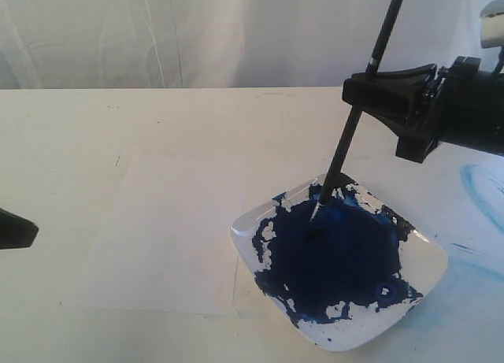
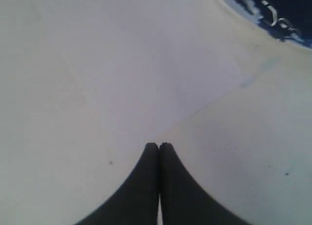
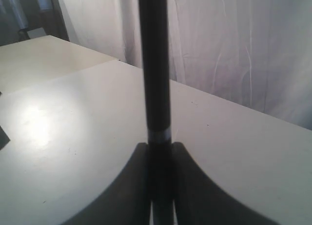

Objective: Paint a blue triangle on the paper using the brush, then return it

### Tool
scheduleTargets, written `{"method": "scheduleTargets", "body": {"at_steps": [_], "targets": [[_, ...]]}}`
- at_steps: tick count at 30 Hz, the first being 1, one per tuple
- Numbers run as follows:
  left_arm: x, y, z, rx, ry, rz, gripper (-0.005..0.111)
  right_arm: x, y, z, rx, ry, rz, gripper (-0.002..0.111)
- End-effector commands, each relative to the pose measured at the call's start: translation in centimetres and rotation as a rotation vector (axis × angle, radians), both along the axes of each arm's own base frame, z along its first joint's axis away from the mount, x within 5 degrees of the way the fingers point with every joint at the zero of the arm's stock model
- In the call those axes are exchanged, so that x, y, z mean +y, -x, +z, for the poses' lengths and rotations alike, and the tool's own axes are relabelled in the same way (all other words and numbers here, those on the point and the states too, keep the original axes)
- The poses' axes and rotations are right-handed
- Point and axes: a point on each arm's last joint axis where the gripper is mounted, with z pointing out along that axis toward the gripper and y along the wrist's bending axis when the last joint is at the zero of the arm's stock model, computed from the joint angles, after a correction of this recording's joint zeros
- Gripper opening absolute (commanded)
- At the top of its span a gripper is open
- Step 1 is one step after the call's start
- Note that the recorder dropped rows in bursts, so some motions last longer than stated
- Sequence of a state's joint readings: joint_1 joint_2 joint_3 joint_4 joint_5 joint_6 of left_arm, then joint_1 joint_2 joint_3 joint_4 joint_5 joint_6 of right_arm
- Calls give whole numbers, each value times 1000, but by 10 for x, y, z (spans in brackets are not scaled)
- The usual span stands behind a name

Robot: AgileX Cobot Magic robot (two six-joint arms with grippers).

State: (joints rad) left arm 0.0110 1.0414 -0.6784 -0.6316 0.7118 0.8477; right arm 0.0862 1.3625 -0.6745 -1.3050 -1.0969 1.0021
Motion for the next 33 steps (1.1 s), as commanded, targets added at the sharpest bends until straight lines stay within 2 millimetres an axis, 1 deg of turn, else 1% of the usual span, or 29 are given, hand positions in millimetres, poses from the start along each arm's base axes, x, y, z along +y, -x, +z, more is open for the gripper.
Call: {"method": "scheduleTargets", "body": {"at_steps": [1,11,18,33], "targets": [[-9,-2,4,-27,81,-86,0,-1,1,2,-9,-8,14,0],[-9,-2,4,-32,82,-84,0,-1,0,1,-6,-1,3,0],[-12,-3,7,-33,137,-67,0,-1,0,1,-6,-1,3,0],[-13,-1,7,-15,144,-86,0,-1,0,1,-6,-1,3,0]]}}
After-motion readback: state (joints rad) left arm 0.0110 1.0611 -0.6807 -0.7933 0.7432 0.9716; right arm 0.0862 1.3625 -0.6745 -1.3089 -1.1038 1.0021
